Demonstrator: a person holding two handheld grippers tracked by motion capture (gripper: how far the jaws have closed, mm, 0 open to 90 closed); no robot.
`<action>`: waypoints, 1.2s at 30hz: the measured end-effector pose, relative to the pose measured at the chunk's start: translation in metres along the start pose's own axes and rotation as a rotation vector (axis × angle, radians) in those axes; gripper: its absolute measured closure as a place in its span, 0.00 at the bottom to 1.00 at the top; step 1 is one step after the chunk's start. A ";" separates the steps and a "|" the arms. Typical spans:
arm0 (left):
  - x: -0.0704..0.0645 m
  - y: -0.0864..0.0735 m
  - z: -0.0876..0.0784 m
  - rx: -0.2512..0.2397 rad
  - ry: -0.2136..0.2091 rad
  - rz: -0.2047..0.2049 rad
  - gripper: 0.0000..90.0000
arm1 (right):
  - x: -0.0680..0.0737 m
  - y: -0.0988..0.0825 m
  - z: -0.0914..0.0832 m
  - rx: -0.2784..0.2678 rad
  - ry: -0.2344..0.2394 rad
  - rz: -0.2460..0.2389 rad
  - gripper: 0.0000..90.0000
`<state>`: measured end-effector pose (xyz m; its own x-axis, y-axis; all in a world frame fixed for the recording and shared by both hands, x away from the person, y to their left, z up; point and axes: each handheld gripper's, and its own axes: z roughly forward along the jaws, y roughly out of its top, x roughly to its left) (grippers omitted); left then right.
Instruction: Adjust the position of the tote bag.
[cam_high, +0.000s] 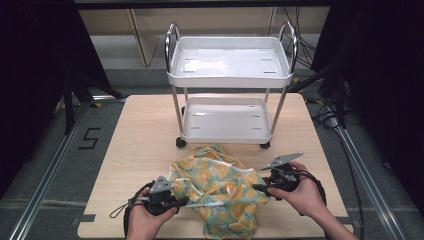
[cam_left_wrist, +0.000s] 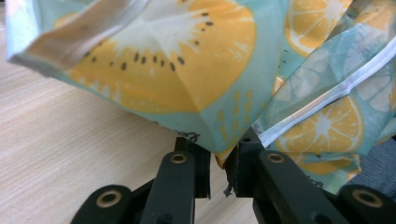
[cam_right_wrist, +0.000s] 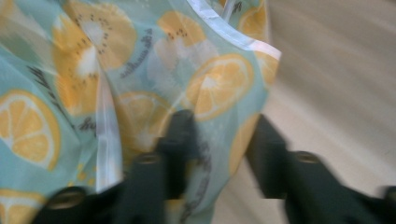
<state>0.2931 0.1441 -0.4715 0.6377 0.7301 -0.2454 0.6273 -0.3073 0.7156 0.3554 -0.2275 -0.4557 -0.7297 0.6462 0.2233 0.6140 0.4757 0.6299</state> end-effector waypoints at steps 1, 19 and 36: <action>0.000 0.001 -0.002 -0.003 -0.003 0.016 0.89 | 0.001 0.002 -0.003 0.029 -0.020 -0.037 0.87; 0.013 0.057 -0.067 -0.226 0.110 0.180 0.46 | 0.031 0.008 -0.028 -0.219 -0.052 -0.340 0.95; 0.003 0.109 0.034 0.145 -0.047 0.526 0.59 | 0.035 0.007 -0.024 -0.204 -0.050 -0.355 0.91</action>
<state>0.3784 0.0918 -0.4162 0.8992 0.4282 0.0900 0.2714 -0.7073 0.6528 0.3266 -0.2159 -0.4253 -0.8668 0.4941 -0.0675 0.2510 0.5493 0.7970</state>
